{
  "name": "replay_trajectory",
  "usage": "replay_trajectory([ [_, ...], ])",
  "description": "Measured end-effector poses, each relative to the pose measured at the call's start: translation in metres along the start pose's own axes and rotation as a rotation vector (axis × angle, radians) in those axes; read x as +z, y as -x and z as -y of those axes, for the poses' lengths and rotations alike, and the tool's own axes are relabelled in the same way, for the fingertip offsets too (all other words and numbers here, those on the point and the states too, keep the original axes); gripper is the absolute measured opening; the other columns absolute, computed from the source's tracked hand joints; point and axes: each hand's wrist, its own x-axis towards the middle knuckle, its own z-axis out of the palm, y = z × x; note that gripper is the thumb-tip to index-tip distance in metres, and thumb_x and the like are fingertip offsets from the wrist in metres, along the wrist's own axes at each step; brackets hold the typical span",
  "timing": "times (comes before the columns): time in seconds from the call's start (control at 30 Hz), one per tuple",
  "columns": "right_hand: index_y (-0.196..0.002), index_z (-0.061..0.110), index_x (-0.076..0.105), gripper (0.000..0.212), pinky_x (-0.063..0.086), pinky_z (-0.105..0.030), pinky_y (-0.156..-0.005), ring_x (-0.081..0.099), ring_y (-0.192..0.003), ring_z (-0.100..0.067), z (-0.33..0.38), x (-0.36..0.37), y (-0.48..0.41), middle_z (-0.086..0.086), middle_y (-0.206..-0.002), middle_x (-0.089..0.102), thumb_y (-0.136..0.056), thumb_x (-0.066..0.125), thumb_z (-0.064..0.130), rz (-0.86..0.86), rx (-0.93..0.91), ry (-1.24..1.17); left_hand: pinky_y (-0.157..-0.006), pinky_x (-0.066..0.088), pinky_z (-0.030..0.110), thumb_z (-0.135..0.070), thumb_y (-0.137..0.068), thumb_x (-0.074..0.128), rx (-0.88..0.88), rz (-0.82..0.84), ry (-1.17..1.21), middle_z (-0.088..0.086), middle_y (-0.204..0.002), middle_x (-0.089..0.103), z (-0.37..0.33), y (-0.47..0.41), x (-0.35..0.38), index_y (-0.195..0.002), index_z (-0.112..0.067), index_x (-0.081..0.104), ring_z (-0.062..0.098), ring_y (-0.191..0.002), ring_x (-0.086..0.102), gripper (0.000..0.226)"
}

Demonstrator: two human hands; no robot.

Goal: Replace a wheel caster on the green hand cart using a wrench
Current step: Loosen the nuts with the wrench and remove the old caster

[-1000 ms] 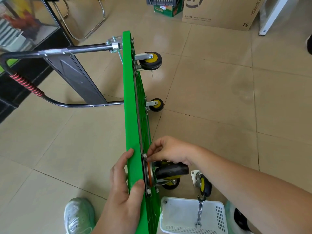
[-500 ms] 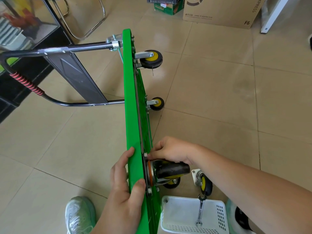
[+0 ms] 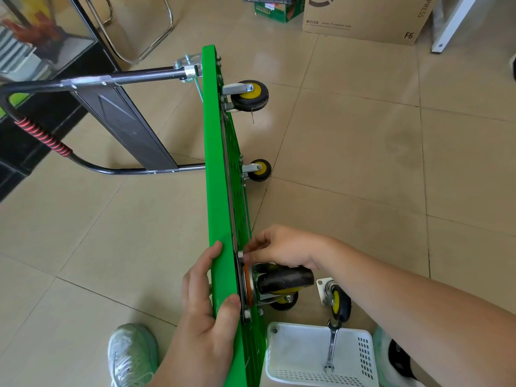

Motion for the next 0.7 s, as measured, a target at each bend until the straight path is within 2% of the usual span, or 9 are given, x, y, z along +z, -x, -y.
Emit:
replay_trajectory([
  [0.1, -0.1, 0.023, 0.078, 0.023, 0.057, -0.041, -0.094, 0.071, -0.097, -0.023, -0.0004, 0.0001, 0.0011, -0.002, -0.098, 0.076, -0.088, 0.074, 0.042, -0.003, 0.002, 0.01, -0.103, 0.051, 0.054, -0.035, -0.082, 0.054, 0.007, -0.005, -0.01, -0.019, -0.146, 0.047, 0.0, -0.0001, -0.0002, -0.136, -0.071, 0.036, 0.016, -0.116, 0.064, 0.068],
  [0.2, -0.092, 0.025, 0.076, 0.013, 0.053, -0.043, -0.099, 0.07, -0.101, -0.026, -0.0004, 0.0026, -0.0009, -0.003, -0.099, 0.076, -0.082, 0.082, 0.031, -0.042, -0.031, -0.02, -0.107, 0.048, 0.054, -0.053, -0.073, 0.053, 0.015, -0.004, 0.003, -0.021, -0.145, 0.047, 0.0, -0.0013, -0.0004, -0.137, -0.07, 0.036, 0.015, -0.122, 0.061, 0.068],
  [0.3, -0.096, 0.024, 0.074, 0.018, 0.054, -0.046, -0.099, 0.07, -0.104, -0.03, -0.0015, 0.0005, -0.001, -0.008, -0.104, 0.074, -0.082, 0.082, 0.033, -0.008, 0.005, -0.073, -0.107, 0.049, 0.055, -0.056, -0.071, 0.052, 0.017, 0.001, 0.011, -0.023, -0.143, 0.047, 0.0008, -0.0025, -0.0002, -0.137, -0.07, 0.036, 0.015, -0.121, 0.061, 0.07],
  [0.4, -0.1, 0.01, 0.076, 0.035, 0.058, -0.045, -0.09, 0.071, -0.089, -0.03, -0.0017, -0.0021, 0.0014, -0.013, -0.096, 0.074, -0.087, 0.075, 0.043, 0.044, 0.07, -0.084, -0.108, 0.048, 0.053, -0.056, -0.071, 0.051, 0.023, 0.004, 0.005, -0.023, -0.143, 0.047, -0.0002, -0.0019, -0.0004, -0.137, -0.07, 0.036, 0.012, -0.123, 0.06, 0.07],
  [0.47, -0.092, 0.01, 0.077, 0.033, 0.057, -0.042, -0.086, 0.067, -0.078, -0.024, -0.0004, -0.0019, 0.0018, -0.009, -0.084, 0.072, -0.09, 0.072, 0.042, 0.004, 0.058, -0.042, -0.108, 0.048, 0.053, -0.056, -0.071, 0.052, 0.022, 0.002, 0.003, -0.018, -0.144, 0.048, -0.001, -0.0016, -0.0007, -0.138, -0.07, 0.036, 0.013, -0.122, 0.061, 0.07],
  [0.6, -0.095, 0.024, 0.078, 0.012, 0.057, -0.042, -0.094, 0.07, -0.093, -0.022, 0.001, -0.0015, 0.0036, -0.002, -0.096, 0.076, -0.089, 0.075, 0.033, 0.004, 0.013, -0.071, -0.107, 0.049, 0.053, -0.055, -0.072, 0.053, 0.016, 0.0, 0.001, -0.012, -0.145, 0.049, -0.0015, -0.0018, -0.0006, -0.137, -0.07, 0.036, 0.015, -0.121, 0.062, 0.069],
  [0.7, -0.101, 0.019, 0.077, 0.022, 0.057, -0.044, -0.094, 0.071, -0.097, -0.026, 0.0024, -0.0021, 0.004, -0.005, -0.1, 0.076, -0.09, 0.073, 0.038, 0.025, 0.033, -0.068, -0.107, 0.049, 0.05, -0.051, -0.074, 0.053, 0.025, -0.002, -0.002, -0.019, -0.143, 0.048, -0.0019, -0.0013, -0.0003, -0.136, -0.072, 0.036, 0.009, -0.12, 0.06, 0.067],
])
